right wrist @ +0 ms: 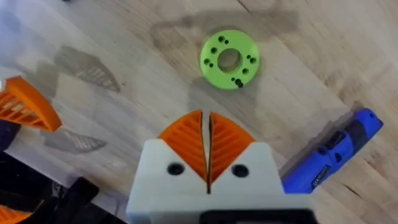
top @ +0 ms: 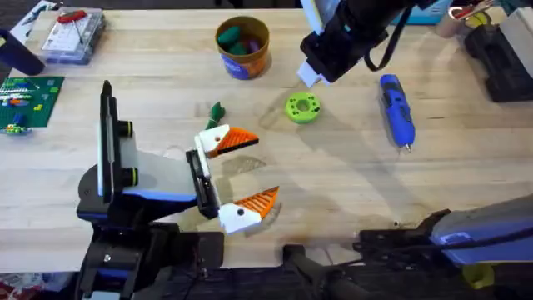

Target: Pick up the gripper from the table and insert it into the empty holder that is missing its gripper. Then pick up a screw, insert it into the mounting hole, and use the screwdriver to tighten it. Finally, clean up the table by picking up the vegetable and placing it into the bucket.

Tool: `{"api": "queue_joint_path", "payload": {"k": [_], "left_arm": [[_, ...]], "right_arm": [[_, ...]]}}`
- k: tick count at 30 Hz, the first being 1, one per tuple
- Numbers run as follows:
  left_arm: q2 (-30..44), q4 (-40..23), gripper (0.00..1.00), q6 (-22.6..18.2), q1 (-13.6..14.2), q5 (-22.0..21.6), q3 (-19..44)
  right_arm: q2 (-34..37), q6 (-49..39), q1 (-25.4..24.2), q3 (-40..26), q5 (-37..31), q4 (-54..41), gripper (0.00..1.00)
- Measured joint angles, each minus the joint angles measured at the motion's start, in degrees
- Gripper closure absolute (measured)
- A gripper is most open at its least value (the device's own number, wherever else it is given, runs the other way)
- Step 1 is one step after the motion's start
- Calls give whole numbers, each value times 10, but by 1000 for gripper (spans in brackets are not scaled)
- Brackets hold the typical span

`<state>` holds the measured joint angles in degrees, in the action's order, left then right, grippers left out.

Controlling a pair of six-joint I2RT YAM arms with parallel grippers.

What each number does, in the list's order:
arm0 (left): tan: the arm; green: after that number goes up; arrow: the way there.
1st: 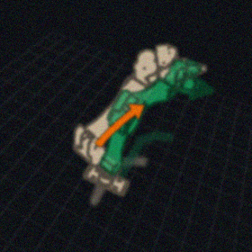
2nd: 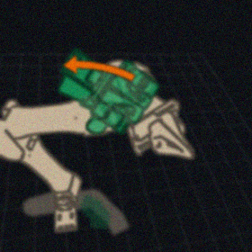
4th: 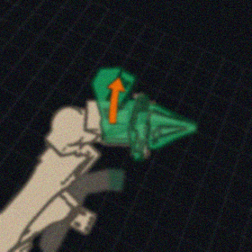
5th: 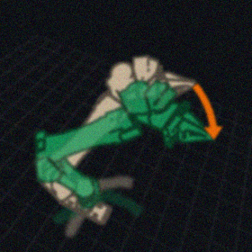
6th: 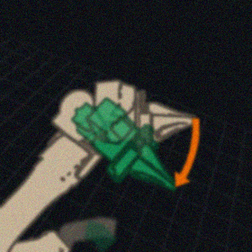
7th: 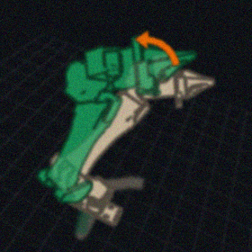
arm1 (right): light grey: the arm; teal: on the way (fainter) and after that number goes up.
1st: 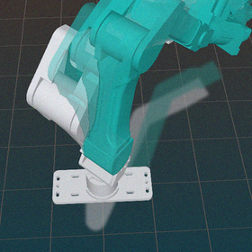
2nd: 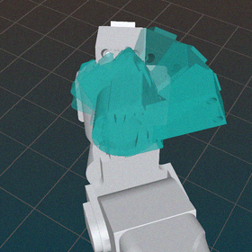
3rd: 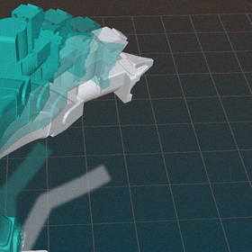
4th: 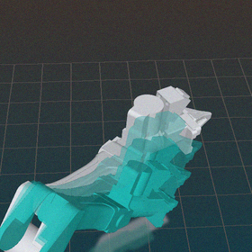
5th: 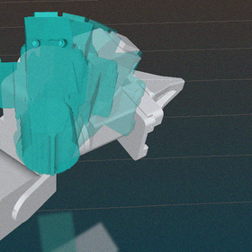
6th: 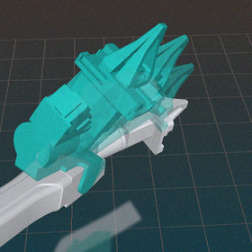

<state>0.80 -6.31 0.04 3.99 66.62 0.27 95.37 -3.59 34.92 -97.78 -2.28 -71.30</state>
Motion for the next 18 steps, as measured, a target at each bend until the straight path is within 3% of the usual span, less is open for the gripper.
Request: {"api": "queue_joint_path", "payload": {"k": [5,6,11,12,18], "left_arm": [[0,0,11,0,0,0,0],[0,0,11,0,0,0,0],[0,0,11,0,0,0,0],[0,0,11,0,0,0,0],[0,0,11,0,0,0,0]], "right_arm": [[0,7,-3,0,0,-9,967],[0,11,-3,0,0,-11,863],[-6,22,-4,1,0,-22,122],[-12,24,-6,4,0,-22,35],[-84,37,-35,62,1,-7,10]]}}
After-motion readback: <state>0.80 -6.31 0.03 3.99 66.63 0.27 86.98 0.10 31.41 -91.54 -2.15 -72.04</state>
